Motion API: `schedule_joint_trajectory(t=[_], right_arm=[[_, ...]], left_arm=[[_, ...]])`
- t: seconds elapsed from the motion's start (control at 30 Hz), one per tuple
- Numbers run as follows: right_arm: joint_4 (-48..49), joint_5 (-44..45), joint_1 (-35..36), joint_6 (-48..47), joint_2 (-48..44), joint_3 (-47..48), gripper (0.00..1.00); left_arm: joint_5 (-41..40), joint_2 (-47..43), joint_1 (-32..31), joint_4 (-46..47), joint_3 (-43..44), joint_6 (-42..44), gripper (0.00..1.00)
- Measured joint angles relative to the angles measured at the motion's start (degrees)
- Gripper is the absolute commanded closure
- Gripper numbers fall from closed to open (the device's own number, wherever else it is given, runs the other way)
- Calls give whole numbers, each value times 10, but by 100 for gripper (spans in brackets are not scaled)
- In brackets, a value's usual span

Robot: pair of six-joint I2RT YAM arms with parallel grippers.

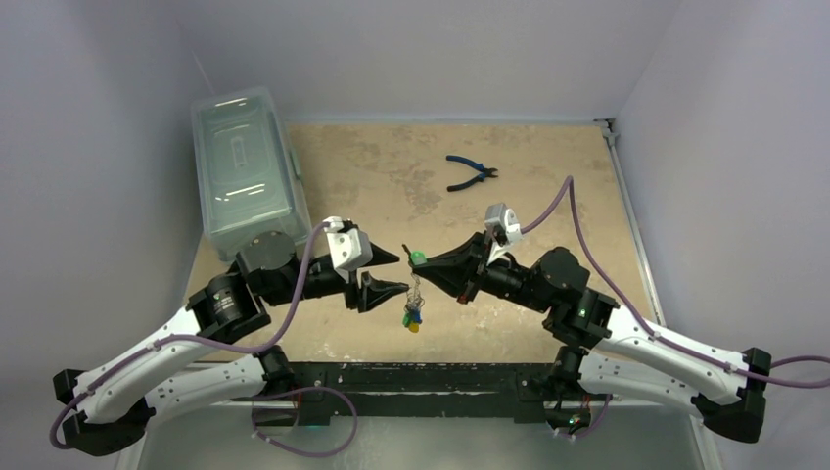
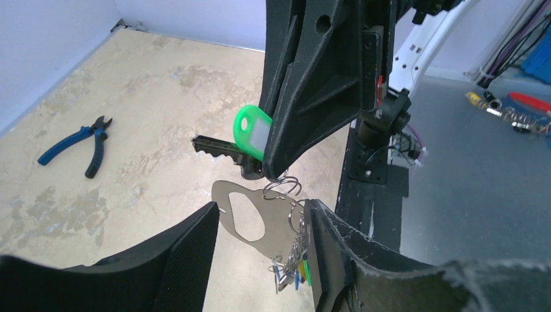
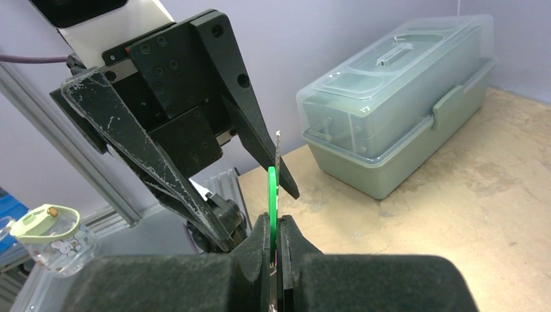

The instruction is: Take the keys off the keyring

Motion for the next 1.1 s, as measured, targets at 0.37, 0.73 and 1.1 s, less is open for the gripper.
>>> schedule_joint_trajectory(t=[0.37, 0.73, 1.1], right_arm=[[13, -82, 0, 0, 19, 0, 100], [26, -118, 0, 0, 27, 1, 100], [24, -90, 0, 1, 19, 1, 100]], left_arm=[[45, -16, 0, -33, 0, 76, 54], [78, -14, 0, -33, 0, 94, 65], [72, -19, 0, -32, 0, 94, 65]])
